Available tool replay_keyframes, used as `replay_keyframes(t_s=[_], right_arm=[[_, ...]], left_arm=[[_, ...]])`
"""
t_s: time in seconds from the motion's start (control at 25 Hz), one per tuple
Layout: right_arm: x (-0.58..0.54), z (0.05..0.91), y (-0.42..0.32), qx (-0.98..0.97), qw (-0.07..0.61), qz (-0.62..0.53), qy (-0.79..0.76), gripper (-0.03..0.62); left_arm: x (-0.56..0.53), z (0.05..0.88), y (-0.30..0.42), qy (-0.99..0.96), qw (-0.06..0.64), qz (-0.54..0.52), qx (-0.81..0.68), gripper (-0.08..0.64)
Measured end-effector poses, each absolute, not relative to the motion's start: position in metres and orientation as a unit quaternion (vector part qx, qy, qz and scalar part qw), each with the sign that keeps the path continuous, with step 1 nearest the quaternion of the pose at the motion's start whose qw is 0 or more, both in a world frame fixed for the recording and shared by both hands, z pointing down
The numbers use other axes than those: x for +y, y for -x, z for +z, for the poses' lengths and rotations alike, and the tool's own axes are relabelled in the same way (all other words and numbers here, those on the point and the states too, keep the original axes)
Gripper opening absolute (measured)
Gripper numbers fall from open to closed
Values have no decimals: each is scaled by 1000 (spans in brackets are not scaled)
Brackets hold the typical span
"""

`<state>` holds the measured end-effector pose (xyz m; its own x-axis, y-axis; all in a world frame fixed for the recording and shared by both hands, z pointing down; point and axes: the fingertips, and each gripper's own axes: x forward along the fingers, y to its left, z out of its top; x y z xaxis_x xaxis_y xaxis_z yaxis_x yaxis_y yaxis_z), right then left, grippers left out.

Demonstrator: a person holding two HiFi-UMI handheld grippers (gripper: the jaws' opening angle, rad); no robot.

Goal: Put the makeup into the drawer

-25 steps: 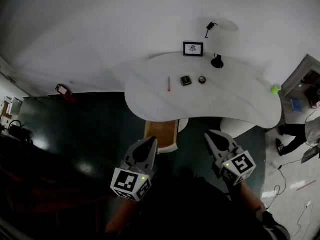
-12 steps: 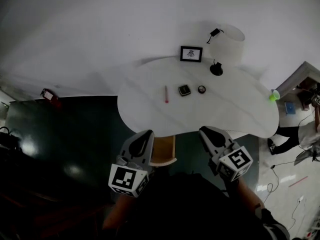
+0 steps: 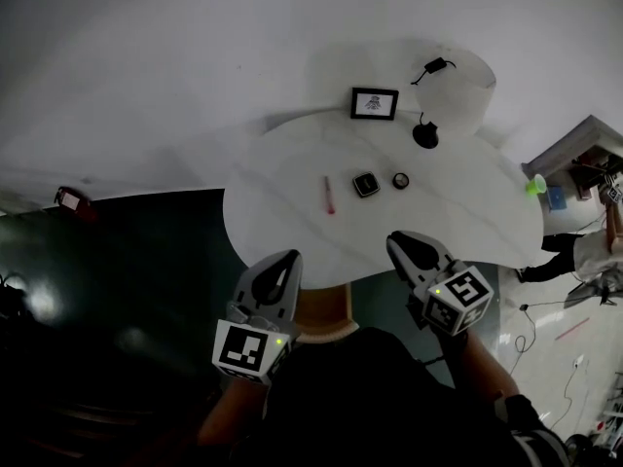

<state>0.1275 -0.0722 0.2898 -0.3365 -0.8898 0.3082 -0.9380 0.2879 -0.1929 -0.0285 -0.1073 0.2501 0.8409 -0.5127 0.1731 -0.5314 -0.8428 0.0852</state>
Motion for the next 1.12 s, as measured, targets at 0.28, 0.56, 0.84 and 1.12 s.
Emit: replay_keyframes(t_s=[0.28,0.56,0.84,1.12], right_arm=[[-121,324,-136,-782,90,206,-582,18],[-154,373,-160,-779,112,241,-568,18],[-182,421,-176,-776,154,265,-552,101],[-206,466,-180,-779,195,281,-526,172]], left_arm=[[-146,284,10,-964,81,98,-235,12],[-170,307,-15,-955,109,87,-261,12],[-179,330,-42,-960,108,94,-241,12],[-188,365,-53,-959,116,101,-238,12]])
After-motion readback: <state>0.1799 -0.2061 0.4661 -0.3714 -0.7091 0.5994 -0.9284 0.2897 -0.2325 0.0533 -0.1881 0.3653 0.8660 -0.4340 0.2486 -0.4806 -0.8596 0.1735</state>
